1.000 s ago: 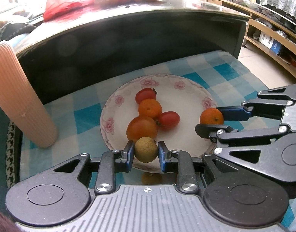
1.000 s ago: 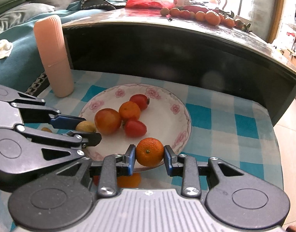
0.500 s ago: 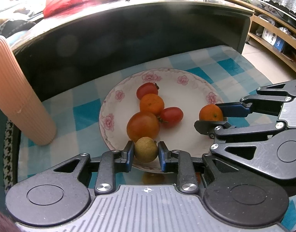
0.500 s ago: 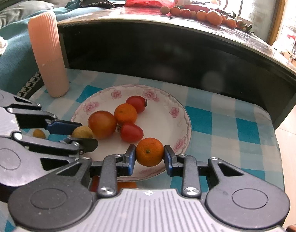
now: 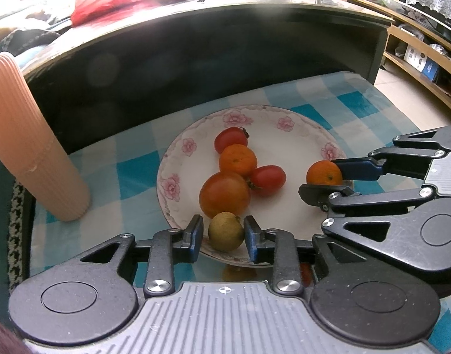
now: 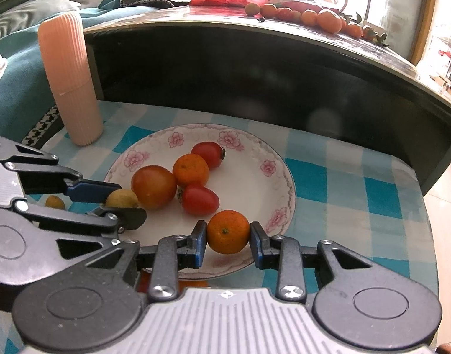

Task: Organize fruits
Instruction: 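Open the left tool over the plate while the right tool releases its mandarin, then withdraw both open tools from the plate toward the loose fruit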

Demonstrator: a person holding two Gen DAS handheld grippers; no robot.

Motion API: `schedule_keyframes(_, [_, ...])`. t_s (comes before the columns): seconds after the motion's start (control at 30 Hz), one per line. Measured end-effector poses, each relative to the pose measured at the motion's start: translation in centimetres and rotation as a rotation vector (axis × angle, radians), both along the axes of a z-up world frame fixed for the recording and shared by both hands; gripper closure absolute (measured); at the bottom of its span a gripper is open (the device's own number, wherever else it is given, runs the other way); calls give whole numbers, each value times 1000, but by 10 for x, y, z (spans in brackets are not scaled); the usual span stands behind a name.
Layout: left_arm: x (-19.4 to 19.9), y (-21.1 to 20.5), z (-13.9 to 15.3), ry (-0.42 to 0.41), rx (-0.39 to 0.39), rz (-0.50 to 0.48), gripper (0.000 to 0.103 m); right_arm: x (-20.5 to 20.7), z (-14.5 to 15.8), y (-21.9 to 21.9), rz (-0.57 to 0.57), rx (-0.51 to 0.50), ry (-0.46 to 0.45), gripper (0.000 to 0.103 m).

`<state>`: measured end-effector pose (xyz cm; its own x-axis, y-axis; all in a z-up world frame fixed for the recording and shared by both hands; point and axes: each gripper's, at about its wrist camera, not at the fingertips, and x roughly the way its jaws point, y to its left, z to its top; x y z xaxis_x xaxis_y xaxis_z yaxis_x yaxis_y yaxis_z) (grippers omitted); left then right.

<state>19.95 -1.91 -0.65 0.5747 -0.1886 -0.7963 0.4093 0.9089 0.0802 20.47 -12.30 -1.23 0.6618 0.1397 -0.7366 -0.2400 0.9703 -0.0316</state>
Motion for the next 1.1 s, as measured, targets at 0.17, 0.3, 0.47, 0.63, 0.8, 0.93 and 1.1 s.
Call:
schedule_keyframes(0.17, [0, 1, 1, -3, 0, 0, 58, 1, 0, 0, -7, 3, 0, 56])
schedule_keyframes(0.3, [0, 2, 2, -12, 3, 5, 52, 1, 0, -1, -13, 1, -1, 56])
schedule_keyframes(0.47, [0, 2, 4, -17, 6, 9, 49, 1, 0, -2, -23, 2, -3, 56])
schedule_keyframes(0.63, [0, 3, 6, -24, 3, 15, 46, 0, 1, -2, -26, 2, -6, 56])
schedule_keyframes(0.8, [0, 3, 7, -31, 4, 12, 44, -1, 3, -3, -30, 3, -22, 56])
schedule_keyframes(0.93, [0, 3, 7, -34, 4, 12, 43, -2, 5, -3, -31, 6, -27, 56])
schedule_keyframes(1.1, [-2, 4, 10, -44, 7, 9, 40, -2, 5, -4, -35, 8, -33, 55])
